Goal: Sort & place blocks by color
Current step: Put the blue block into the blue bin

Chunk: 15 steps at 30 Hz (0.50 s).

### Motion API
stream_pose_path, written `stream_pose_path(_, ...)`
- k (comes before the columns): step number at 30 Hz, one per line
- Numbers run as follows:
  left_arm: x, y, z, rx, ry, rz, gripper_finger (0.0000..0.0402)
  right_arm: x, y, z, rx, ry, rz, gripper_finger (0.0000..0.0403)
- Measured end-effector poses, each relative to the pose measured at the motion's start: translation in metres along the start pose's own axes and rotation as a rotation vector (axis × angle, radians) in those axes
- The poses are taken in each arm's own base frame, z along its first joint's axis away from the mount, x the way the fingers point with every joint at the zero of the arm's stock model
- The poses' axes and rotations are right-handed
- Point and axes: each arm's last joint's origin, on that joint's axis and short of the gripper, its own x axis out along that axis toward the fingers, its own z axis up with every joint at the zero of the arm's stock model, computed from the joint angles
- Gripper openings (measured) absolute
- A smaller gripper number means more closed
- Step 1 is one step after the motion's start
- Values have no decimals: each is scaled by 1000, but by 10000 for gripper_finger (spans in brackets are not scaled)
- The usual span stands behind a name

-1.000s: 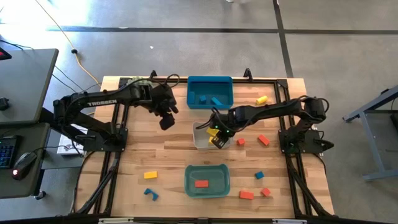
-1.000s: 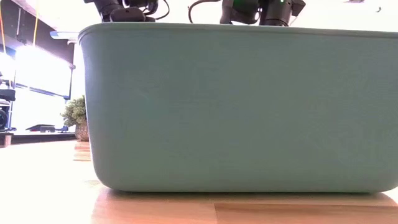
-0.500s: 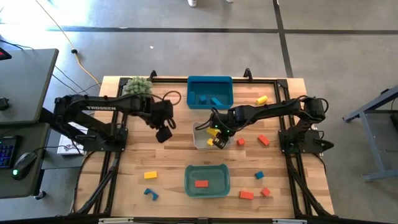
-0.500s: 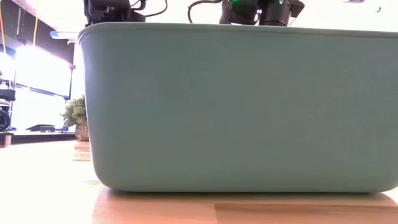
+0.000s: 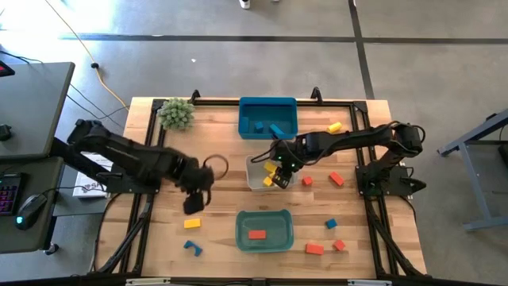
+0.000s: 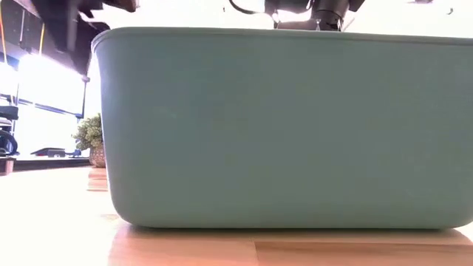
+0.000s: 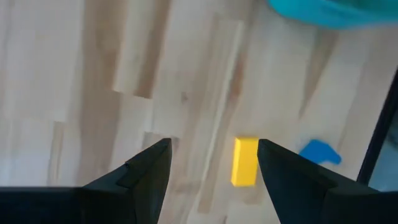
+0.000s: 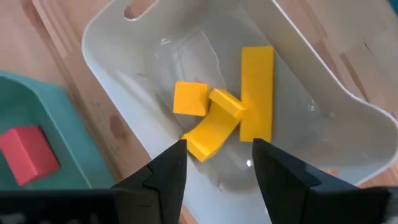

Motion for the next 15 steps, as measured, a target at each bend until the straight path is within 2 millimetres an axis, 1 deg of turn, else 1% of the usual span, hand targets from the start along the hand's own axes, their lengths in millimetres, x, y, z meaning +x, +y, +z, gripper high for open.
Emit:
stream_pose_path(5, 0, -29, -20, 136, -2, -3, 229, -1, 0, 0, -22, -5, 3, 169)
stream_pose_path(10, 0, -52, -40, 250, -1, -14, 229, -1, 0, 0, -22, -6, 3, 169)
stream_pose_path(13, 2, -64, -50, 316, -7, -35, 229, -1, 0, 0, -22, -5, 3, 170)
stream_pose_path(15, 6, -73, -52, 346, -31, -40, 229, -1, 0, 0, -22, -6, 3, 170)
